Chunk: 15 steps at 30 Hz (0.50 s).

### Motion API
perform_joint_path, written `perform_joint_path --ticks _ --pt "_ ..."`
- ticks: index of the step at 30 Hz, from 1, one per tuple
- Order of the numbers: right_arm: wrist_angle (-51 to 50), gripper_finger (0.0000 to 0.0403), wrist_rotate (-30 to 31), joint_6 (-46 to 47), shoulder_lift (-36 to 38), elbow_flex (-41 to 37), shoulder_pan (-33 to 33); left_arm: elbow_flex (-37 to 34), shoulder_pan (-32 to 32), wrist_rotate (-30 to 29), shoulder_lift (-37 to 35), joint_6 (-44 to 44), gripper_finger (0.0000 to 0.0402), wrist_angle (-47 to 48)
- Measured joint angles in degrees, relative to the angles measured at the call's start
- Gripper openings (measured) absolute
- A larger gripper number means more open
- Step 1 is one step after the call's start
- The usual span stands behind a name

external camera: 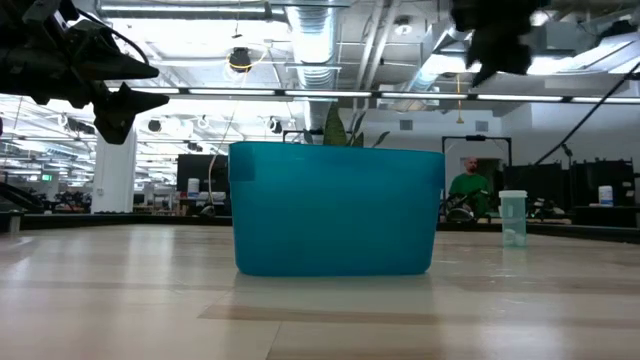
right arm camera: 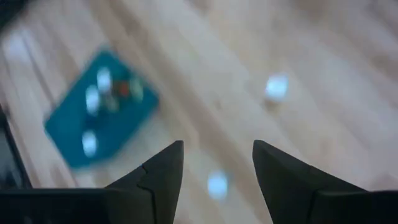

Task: Pick and place pill bottles into a basket
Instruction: Put the bottom yellow pill bottle into the blue bin

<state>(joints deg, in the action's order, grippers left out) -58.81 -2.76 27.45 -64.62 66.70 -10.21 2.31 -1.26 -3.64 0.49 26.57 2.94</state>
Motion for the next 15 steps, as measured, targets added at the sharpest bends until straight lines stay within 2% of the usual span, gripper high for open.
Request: perform_joint_path --ticks 8,15 --pt "-17.5 0.0178 -0.3 -3.3 2.1 -2.3 13.4 0.0 0.0 0.0 0.0 0.0 0.0186 0.0" --pt "-23.2 0.0189 2.0 -3.0 2.3 -2.3 25.4 0.0 0.0 0.0 0.0 0.0 0.0186 0.0"
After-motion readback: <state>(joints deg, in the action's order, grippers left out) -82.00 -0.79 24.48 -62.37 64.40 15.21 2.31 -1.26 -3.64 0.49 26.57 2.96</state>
